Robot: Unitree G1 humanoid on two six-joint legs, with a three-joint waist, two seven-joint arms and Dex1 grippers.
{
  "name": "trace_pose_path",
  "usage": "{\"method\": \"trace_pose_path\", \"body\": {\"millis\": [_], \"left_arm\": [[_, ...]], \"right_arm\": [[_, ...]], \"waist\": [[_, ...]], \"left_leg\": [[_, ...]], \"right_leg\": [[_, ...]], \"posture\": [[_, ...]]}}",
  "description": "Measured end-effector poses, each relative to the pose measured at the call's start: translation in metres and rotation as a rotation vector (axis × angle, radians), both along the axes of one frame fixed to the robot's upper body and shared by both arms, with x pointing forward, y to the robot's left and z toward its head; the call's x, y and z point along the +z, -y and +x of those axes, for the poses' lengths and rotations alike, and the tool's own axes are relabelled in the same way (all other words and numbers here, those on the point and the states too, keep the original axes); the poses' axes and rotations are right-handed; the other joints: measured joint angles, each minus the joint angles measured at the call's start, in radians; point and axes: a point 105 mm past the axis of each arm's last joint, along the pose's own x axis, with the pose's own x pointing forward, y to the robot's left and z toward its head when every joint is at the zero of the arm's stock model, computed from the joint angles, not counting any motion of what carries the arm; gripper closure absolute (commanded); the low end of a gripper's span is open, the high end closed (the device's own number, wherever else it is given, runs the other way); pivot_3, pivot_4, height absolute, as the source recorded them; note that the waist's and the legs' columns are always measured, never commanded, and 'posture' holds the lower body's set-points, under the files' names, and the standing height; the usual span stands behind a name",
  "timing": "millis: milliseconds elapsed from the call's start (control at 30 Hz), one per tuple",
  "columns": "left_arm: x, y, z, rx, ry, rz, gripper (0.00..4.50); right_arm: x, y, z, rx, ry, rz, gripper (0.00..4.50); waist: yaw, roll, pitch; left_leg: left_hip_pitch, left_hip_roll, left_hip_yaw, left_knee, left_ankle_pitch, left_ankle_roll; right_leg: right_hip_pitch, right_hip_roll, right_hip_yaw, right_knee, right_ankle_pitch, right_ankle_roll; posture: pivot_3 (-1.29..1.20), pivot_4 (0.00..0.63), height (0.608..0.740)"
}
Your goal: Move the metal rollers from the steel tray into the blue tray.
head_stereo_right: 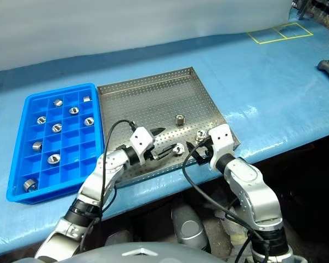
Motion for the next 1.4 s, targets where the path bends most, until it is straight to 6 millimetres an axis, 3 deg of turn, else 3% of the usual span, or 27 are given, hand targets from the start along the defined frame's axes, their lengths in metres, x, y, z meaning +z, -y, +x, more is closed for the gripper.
{"method": "trace_pose_path", "body": {"millis": [333, 667, 767, 1000, 1167, 1400], "left_arm": [[0.001, -0.004, -0.004, 0.026, 0.006, -0.007, 0.82], [0.007, -0.019, -0.001, 0.081, 0.025, -0.001, 0.82], [0.009, -0.021, -0.001, 0.096, 0.031, -0.005, 0.82], [0.005, -0.025, -0.004, 0.126, 0.019, -0.008, 0.82], [0.012, -0.029, -0.002, 0.172, 0.042, -0.026, 0.82], [0.026, -0.050, 0.001, 0.367, 0.094, -0.096, 0.82]], "right_arm": [[-0.020, -0.018, -0.004, 0.098, -0.121, -0.009, 0.04], [-0.025, -0.033, 0.000, 0.162, -0.177, -0.029, 0.04], [-0.026, -0.035, 0.003, 0.166, -0.206, -0.046, 0.64], [-0.027, -0.038, 0.006, 0.189, -0.219, -0.074, 2.79], [-0.027, -0.038, 0.009, 0.190, -0.206, -0.072, 2.79], [-0.014, -0.044, 0.036, 0.116, -0.077, 0.040, 2.79]], "waist": [[0.015, -0.001, 0.001], [0.028, -0.002, 0.001], [0.029, -0.003, 0.001], [0.038, -0.007, 0.000], [0.045, -0.011, 0.001], [0.072, -0.016, 0.009]], "left_leg": [[0.000, 0.000, 0.000, -0.001, 0.000, 0.000], [0.000, 0.000, 0.000, -0.001, 0.000, 0.000], [0.001, 0.000, 0.001, 0.000, 0.000, 0.000], [0.002, -0.006, 0.001, 0.001, 0.004, 0.006], [0.002, -0.006, 0.001, 0.001, 0.004, 0.007], [0.002, -0.007, 0.000, 0.001, 0.006, 0.009]], "right_leg": [[-0.001, 0.000, 0.000, 0.000, 0.000, 0.000], [-0.001, 0.000, 0.001, 0.000, 0.001, 0.001], [0.000, 0.001, 0.002, 0.000, 0.001, 0.002], [0.001, 0.000, 0.011, -0.001, 0.003, 0.005], [0.001, 0.000, 0.012, 0.000, 0.004, 0.006], [-0.003, 0.001, 0.013, 0.000, 0.009, 0.007]], "posture": [[-0.27, 0.150, 0.740], [-0.22, 0.150, 0.740], [-0.20, 0.150, 0.740], [-0.17, 0.150, 0.740], [-0.11, 0.150, 0.740], [0.01, 0.150, 0.740]]}}
